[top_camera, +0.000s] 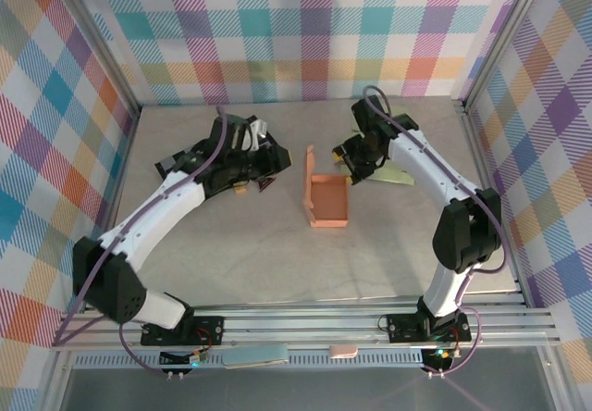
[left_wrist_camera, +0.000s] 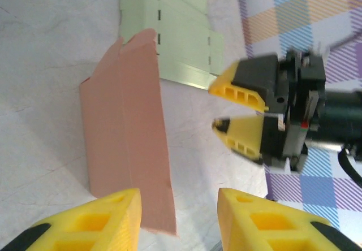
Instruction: Fold the paper box
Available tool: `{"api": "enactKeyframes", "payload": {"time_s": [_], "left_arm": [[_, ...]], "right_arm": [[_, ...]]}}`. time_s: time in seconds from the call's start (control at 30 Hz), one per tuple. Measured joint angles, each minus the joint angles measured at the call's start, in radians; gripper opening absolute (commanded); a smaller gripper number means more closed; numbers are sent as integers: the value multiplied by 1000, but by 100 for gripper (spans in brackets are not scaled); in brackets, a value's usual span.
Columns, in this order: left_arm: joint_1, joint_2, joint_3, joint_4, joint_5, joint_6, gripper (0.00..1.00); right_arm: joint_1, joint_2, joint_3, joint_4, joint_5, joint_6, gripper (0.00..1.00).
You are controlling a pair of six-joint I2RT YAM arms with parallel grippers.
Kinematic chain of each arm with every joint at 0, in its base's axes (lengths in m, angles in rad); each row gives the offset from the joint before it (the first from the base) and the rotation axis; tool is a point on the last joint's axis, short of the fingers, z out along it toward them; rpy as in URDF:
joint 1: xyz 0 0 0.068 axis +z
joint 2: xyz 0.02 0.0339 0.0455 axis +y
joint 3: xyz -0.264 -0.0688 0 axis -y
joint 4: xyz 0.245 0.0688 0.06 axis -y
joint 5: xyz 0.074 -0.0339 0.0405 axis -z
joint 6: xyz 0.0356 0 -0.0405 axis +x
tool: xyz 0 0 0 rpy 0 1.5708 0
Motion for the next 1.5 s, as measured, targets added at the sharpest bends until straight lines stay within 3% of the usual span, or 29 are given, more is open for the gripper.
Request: {"api": "enactKeyframes", "payload": {"time_s": [0.13, 0.27, 0.43, 0.67, 0.87, 1.07, 1.27, 1.5], "left_arm": [[0, -191, -116, 42, -1, 10, 39], [0, -345, -205, 74, -12, 15, 38], [0, -396, -249, 66, -40, 15, 38], [0, -399, -267, 62, -58, 14, 38], [-1, -418, -281, 55, -65, 13, 38], [-1, -419, -281, 55, -65, 13, 38], [-1, -410, -281, 55, -65, 14, 38], [-1, -406, -281, 53, -64, 15, 38]], "right_arm": [[55, -8, 25, 3, -19, -306, 52], [97, 3, 70, -43, -55, -470, 50], [141, 60, 182, -63, -62, -560, 49], [164, 171, 272, -100, -68, -581, 38], [166, 222, 297, -124, -68, -561, 27], [166, 227, 305, -130, -55, -499, 0], [166, 219, 306, -123, 15, -355, 0], [166, 133, 304, -157, 187, -3, 0]]}}
